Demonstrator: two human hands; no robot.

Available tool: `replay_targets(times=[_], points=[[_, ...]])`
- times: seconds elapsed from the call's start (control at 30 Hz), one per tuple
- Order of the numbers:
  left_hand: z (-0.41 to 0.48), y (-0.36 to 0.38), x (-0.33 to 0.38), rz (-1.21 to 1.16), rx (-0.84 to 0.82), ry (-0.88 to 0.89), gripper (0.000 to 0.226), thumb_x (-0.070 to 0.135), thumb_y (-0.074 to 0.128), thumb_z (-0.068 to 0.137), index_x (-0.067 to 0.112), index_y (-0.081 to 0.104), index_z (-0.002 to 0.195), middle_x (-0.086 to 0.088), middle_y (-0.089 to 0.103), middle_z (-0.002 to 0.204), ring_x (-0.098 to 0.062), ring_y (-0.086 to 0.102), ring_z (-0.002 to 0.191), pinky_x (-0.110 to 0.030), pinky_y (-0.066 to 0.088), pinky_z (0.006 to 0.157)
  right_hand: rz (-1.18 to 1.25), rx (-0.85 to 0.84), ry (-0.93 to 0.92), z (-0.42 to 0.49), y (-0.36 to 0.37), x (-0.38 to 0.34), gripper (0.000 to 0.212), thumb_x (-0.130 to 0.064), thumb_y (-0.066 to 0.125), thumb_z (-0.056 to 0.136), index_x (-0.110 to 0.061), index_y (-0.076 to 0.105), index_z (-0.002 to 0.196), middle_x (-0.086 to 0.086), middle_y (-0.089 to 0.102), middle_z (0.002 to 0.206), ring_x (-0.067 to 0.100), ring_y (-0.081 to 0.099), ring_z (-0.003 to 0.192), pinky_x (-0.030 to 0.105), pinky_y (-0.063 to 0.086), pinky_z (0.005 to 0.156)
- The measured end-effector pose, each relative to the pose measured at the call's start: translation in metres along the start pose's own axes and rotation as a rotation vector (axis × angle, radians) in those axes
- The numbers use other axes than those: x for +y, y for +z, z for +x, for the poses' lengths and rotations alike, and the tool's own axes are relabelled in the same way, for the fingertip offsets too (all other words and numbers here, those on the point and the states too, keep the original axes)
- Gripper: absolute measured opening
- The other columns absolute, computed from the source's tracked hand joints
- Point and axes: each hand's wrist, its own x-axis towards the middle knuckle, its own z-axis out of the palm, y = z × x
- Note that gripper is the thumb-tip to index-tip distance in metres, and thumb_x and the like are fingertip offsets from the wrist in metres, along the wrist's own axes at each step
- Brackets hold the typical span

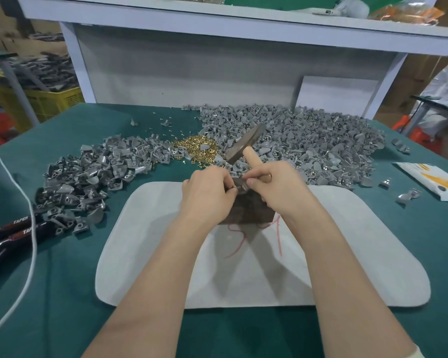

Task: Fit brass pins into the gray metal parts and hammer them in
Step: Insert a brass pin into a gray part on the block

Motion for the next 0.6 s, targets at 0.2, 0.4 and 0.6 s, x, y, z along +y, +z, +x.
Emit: replay_targets(times=[0.2,0.4,0.6], points=[[0.001,0.001,-0.001,-0.005,-0.008,0.008,0.016,0.026,0.064,0.087,0.028,0.055,0.074,0.001,0.066,0.097,-0.026,0.057,0.103,-0.042,0.045,0.091,-0.09,0.013,-0.025,-0.003,0.003,-0.007,0.008,-0.017,0.068,0.083,-0.022,0.075,0.086,-0.001,0.068,0.082,0.016,0.061,0.077,0.025,0.043,0.074],[0.002,0.002,-0.001,-0.007,-0.003,0.01,0.016,0.023,0.063,0.086,0.027,0.057,0.072,-0.001,0.065,0.094,-0.028,0.057,0.1,-0.041,0.045,0.089,-0.263,0.011,-0.044,-0.007,0.003,-0.015,0.01,-0.023,0.062,0.087,-0.025,0.071,0.088,0.004,0.067,0.095,0.024,0.059,0.091,0.025,0.039,0.072],[0.002,0.002,-0.002,-0.01,-0.002,0.012,0.009,0.023,0.063,0.086,0.023,0.06,0.077,-0.002,0.062,0.089,-0.03,0.056,0.096,-0.041,0.046,0.087,-0.377,0.012,-0.07,-0.008,0.006,-0.021,0.013,-0.023,0.056,0.091,-0.024,0.068,0.097,0.006,0.067,0.103,0.029,0.058,0.098,0.028,0.04,0.076]])
